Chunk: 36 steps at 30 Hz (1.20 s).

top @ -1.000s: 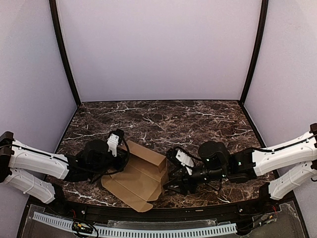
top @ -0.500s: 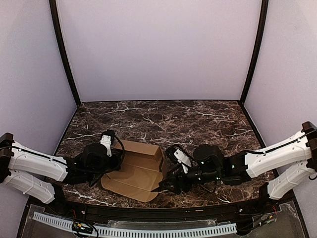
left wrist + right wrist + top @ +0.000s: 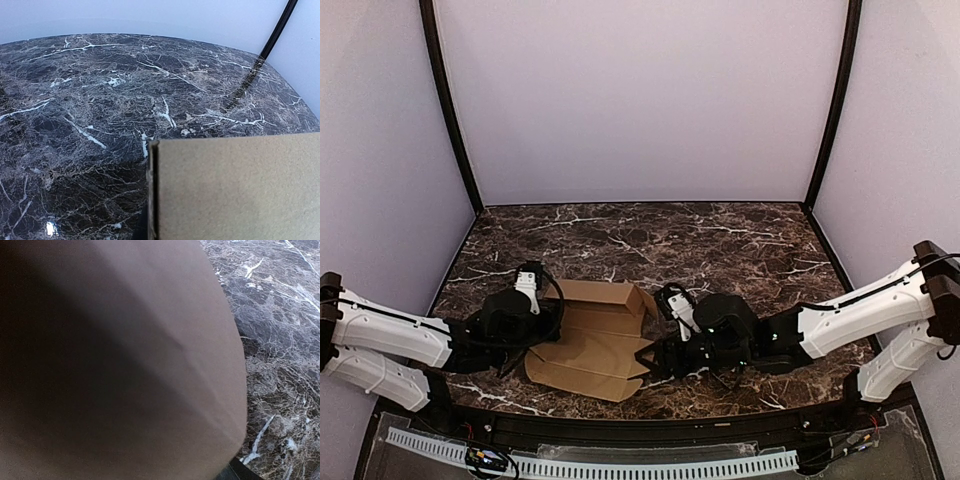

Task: Fold the paper box

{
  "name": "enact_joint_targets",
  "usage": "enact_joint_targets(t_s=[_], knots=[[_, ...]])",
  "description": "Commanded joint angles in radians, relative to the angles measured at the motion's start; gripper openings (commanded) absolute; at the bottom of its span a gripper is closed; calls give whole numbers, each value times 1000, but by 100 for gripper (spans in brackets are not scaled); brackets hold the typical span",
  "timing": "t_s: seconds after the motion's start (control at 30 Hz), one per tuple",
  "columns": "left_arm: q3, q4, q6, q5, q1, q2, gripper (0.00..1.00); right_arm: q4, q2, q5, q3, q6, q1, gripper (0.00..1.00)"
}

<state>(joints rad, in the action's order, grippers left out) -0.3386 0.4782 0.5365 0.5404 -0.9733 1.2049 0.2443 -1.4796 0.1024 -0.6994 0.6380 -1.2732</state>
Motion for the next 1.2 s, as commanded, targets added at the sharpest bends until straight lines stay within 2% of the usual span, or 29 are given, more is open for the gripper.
enact_joint_targets(t_s=[0.0,0.3,0.47,0.6,0.73,1.07,1.17], knots=[[18,5,18,2,-4,-45,1,-55,-13,87,-2,1,-15,67],[15,-30,24,1,-4,-94,1,-94,-14,161,39,4,-42,67],[15,-53,32,1,-5,-119,1,-48,-1,183,74,23,-71,67],[20,-64,29,-6,-4,-141,1,35,61,158,148,23,-75,67],[26,-70,13,-8,-4,-144,1,46,127,116,168,-32,-74,68],[35,-70,-17,0,-4,-141,1,-107,355,61,156,-208,-75,71],[32,-64,-21,-5,-4,-138,1,-188,421,43,138,-282,-74,69]])
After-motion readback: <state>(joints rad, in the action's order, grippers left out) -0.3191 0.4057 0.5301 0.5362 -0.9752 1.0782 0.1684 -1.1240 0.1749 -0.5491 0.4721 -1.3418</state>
